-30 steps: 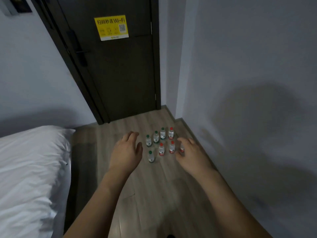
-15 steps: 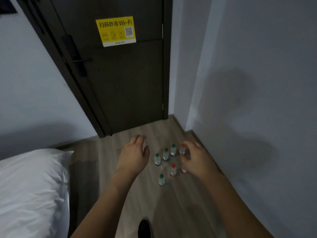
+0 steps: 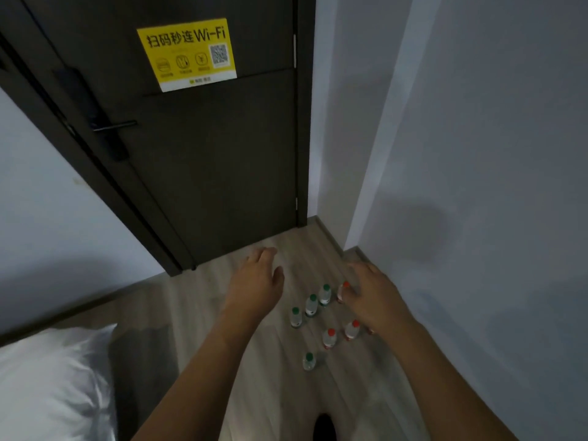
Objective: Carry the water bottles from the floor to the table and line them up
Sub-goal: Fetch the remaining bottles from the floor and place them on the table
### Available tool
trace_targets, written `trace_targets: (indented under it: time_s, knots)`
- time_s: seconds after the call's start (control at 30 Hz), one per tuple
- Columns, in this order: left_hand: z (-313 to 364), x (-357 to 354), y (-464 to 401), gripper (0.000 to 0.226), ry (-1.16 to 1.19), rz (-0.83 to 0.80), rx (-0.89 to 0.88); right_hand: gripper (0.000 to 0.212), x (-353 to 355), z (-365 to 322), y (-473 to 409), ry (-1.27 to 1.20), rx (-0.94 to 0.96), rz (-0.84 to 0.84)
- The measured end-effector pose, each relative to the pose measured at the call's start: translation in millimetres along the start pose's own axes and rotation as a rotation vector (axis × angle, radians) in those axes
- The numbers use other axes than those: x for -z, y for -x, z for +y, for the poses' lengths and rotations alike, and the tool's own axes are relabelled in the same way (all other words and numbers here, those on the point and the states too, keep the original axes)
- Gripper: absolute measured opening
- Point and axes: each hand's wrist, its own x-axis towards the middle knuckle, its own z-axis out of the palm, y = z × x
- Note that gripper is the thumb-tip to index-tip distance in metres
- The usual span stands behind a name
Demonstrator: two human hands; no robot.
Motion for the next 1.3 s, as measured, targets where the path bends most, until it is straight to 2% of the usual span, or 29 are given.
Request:
trace_targets:
  time_s: [0.2,0.33,0.43,0.6,0.7,0.8,0.9,0.97,1.1,1.2,1.3]
  knots:
    - [-6,-21,-53,0.043,-0.013,-0.005,-0.015,0.032,-3,30,-72,-0.056,-0.033,-0.053]
    - [-27,-84,-94,0.044,-0.006,-0.128,0.004,0.035,-45,73,-136,-0.014,-0.076,-0.101]
    - [-57,-173,-121,0.047,-0.036,-0.251,0.004,0.043,-113,123,-188,0.016,-0.132,-0.166]
    - [-124,-376,-135,0.051,-0.14,-0.525,-0.079,0.052,-284,238,-250,0.153,-0.171,-0.361]
    - [-164,-497,-113,0.053,-0.184,-0.666,-0.113,0.052,-392,310,-258,0.233,-0.2,-0.436]
    - [-194,-593,-80,0.054,-0.222,-0.796,-0.107,0.064,-478,369,-252,0.252,-0.206,-0.476]
    - [-212,-659,-54,0.072,-0.288,-0.917,-0.114,0.065,-537,404,-249,0.269,-0.202,-0.479]
    - [-218,-686,-45,0.074,-0.335,-0.942,-0.137,0.054,-561,414,-251,0.254,-0.191,-0.442]
    - [-228,-704,-41,0.052,-0.376,-0.879,-0.19,0.042,-575,420,-258,0.244,-0.237,-0.369]
    - [-233,-692,-45,0.045,-0.33,-0.904,-0.149,0.039,-562,411,-256,0.227,-0.284,-0.387]
    - [-227,-656,-51,0.046,-0.278,-0.833,-0.153,0.037,-533,387,-246,0.172,-0.308,-0.361]
